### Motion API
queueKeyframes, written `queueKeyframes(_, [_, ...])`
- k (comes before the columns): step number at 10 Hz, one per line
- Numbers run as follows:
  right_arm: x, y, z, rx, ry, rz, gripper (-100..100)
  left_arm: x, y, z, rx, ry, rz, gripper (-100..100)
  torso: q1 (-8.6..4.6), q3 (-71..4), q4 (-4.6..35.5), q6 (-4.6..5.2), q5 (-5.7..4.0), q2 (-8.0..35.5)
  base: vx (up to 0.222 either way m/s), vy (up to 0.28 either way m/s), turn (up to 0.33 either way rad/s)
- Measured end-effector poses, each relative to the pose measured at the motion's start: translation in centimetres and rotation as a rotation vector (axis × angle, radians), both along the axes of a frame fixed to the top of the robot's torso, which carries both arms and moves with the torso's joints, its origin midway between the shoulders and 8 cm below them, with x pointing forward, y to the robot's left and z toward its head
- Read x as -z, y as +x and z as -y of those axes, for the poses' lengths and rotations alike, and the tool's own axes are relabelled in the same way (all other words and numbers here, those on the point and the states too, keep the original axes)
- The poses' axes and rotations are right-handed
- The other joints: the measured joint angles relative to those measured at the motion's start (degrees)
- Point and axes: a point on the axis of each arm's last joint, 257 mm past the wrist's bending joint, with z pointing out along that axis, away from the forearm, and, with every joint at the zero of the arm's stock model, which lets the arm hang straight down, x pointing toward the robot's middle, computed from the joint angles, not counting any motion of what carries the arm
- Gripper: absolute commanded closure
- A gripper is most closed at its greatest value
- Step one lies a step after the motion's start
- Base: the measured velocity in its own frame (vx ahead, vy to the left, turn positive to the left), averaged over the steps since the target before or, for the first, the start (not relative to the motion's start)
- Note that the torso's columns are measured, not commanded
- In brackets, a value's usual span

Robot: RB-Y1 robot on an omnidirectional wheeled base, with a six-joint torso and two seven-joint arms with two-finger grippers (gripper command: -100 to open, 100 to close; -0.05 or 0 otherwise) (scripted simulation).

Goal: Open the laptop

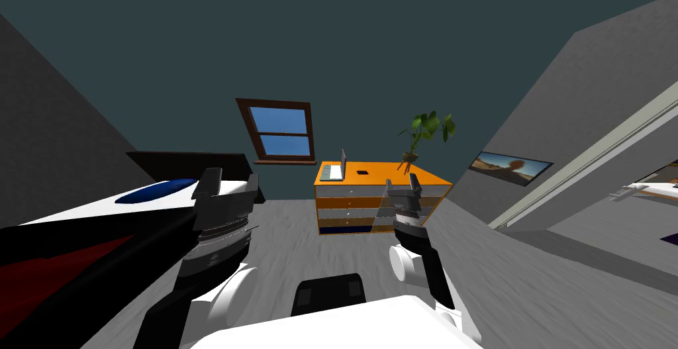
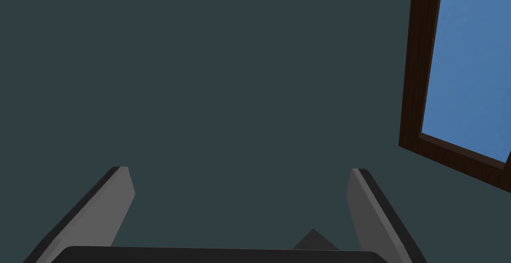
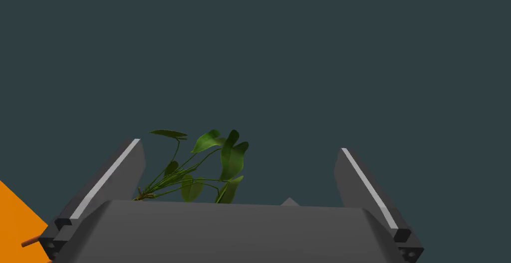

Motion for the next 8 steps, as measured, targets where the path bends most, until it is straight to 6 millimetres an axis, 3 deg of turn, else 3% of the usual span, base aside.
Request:
queueKeyframes(2, [0.0,0.0,0.0,0.0,0.0,0.0,0,0.0,0.0,0.0,0.0,0.0,0.0,0,0.0,-12.0,6.0,0.0,0.0,5.97,0.0,0.0,0.0])
queueKeyframes(8, [-0.02,-0.01,0.0,0.0,0.0,0.0,0,-0.01,-0.01,0.0,0.0,0.0,0.0,0,0.0,-62.27,31.14,0.0,0.0,31.16,0.0,0.0,0.0])
